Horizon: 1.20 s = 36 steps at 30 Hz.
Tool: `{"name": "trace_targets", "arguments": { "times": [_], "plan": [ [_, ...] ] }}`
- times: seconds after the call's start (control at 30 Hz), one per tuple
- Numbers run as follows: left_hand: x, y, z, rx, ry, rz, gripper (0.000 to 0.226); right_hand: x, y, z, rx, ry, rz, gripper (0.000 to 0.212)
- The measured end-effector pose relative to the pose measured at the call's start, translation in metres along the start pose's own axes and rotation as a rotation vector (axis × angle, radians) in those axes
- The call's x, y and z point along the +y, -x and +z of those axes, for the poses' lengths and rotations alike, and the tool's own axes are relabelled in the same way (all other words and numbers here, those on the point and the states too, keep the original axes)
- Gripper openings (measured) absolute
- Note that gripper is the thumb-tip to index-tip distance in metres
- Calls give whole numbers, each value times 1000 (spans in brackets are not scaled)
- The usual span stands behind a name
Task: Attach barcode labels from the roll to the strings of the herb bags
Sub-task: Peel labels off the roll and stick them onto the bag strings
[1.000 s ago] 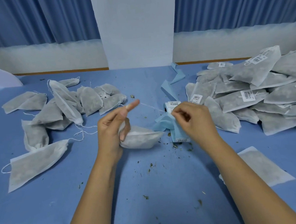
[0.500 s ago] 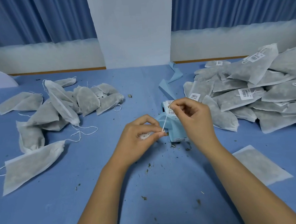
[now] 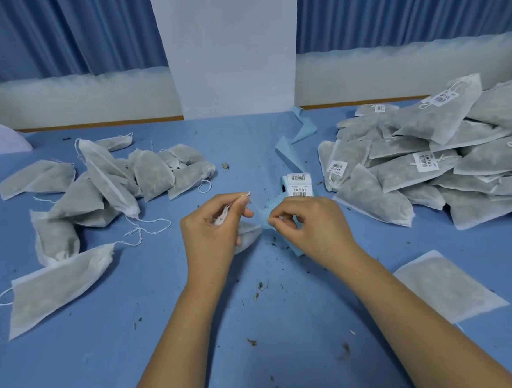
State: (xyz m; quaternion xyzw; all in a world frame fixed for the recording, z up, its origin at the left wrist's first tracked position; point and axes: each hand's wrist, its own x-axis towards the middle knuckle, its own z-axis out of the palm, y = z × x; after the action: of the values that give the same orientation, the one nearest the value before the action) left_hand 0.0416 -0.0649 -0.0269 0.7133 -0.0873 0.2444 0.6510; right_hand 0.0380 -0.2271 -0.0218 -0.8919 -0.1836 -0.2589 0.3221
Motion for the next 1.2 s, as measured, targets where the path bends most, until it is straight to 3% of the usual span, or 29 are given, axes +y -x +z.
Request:
{"name": "trace_targets", "arguments": {
  "times": [0.13,0.3,0.43,0.5,0.6,0.7,0.93,1.1,1.2],
  "plan": [
    [1,-2,-2,-28,-3,-20,13,0,0,-2,82,0,-23,12],
    [-1,-4,-2,-208,-150,-89,23,0,-1,-8,356,-89,-40,11],
    [0,0,1,-352,-188,-136,17,-1,-2,-9,436,-113,10,13],
    [2,1,2,-350,-173,-107,16,0,-2,-8,423,-88,87,13],
    [6,1,2,-216,-94,-77,19,2,-4,-6,281,34,173,12],
    [8,0,0,-97,-12,-64,15,-2,-2,-4,148,136,106,12],
    [9,2,-2,-159,42,-65,20,-5,-1,-1,-62,135,54,11],
    [7,4,3,-134,-21,-35,21,-9,-1,-2,78,10,56,29],
    [5,5,6,-140,-74,-8,18,-17,-1,1,78,-238,112,19]
  ]
}}
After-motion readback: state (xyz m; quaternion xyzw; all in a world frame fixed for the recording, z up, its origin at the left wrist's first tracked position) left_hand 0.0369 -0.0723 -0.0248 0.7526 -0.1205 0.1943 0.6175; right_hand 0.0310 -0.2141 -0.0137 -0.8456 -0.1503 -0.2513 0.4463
